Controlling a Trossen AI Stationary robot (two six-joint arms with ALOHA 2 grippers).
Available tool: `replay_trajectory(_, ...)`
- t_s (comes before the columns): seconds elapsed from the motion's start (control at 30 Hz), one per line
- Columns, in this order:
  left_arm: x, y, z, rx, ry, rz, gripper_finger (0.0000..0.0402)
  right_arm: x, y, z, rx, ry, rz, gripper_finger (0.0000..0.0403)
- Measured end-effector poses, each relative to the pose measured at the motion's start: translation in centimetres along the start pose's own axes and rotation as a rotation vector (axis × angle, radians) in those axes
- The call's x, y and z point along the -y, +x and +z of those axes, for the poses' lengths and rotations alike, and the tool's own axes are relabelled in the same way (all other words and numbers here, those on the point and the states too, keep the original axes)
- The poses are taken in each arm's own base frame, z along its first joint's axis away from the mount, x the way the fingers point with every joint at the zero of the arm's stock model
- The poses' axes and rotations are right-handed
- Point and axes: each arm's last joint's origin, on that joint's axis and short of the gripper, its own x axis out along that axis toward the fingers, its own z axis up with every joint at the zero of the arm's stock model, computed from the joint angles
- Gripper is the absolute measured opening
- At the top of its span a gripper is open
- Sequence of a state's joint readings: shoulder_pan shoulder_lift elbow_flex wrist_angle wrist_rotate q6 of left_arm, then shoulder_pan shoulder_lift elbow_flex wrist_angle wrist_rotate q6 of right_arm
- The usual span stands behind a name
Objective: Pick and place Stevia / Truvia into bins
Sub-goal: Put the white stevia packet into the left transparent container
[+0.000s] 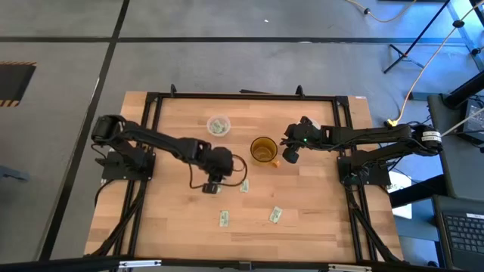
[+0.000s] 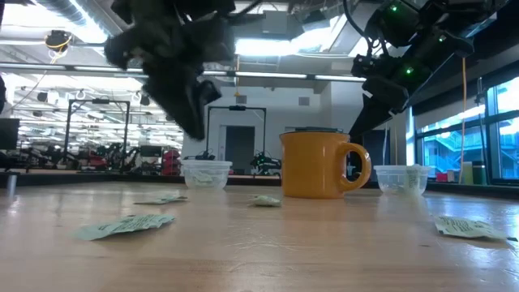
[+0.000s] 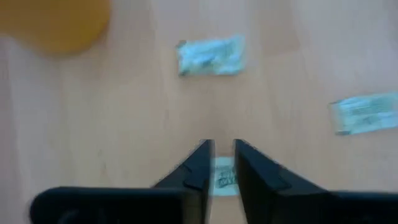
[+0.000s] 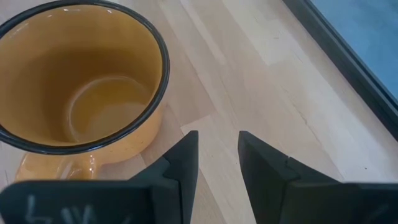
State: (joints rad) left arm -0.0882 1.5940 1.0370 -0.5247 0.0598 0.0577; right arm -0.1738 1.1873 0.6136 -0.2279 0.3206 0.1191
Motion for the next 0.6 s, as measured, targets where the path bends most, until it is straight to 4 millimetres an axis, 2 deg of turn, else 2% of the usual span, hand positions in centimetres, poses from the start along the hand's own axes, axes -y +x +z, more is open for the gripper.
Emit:
replay_trajectory(0.33, 0.5, 4.2, -1.5, -0.203, -0.035, 0.02, 0.0059, 0.0, 0.0, 0.0, -0.002, 0.005, 0.0, 0.0117)
replay_trajectory(0.6, 0.4, 4.7, -1.9, -0.245, -0.068, 0.023, 0.006, 0.0, 0.0, 0.0, -0.001, 0.004, 0.0, 0.0117)
